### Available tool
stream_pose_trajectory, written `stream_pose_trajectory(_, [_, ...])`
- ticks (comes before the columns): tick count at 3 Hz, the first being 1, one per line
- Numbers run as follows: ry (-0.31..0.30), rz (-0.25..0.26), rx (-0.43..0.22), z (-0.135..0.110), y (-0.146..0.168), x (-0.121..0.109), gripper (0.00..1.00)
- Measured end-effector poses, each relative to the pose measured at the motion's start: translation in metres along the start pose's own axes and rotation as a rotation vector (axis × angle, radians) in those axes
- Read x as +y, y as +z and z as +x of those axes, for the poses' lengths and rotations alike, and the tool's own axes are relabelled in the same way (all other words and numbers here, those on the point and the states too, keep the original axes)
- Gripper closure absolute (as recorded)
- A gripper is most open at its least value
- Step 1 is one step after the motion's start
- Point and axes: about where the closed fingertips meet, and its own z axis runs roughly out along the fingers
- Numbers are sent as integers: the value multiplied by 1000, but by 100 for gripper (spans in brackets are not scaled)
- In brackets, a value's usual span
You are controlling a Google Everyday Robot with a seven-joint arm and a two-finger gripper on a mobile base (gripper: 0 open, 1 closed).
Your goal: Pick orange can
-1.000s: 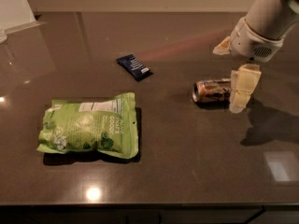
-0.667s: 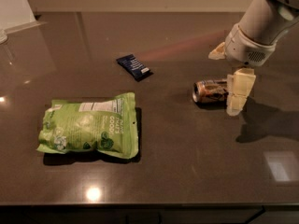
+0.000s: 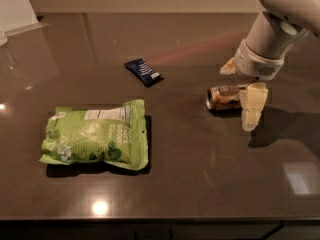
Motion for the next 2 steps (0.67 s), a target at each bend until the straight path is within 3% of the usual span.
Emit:
stream_pose_trajectory(1, [-6, -13, 28, 8, 9, -3, 0])
stream_pose_trajectory(2, [-4, -15, 54, 17, 15, -7, 18])
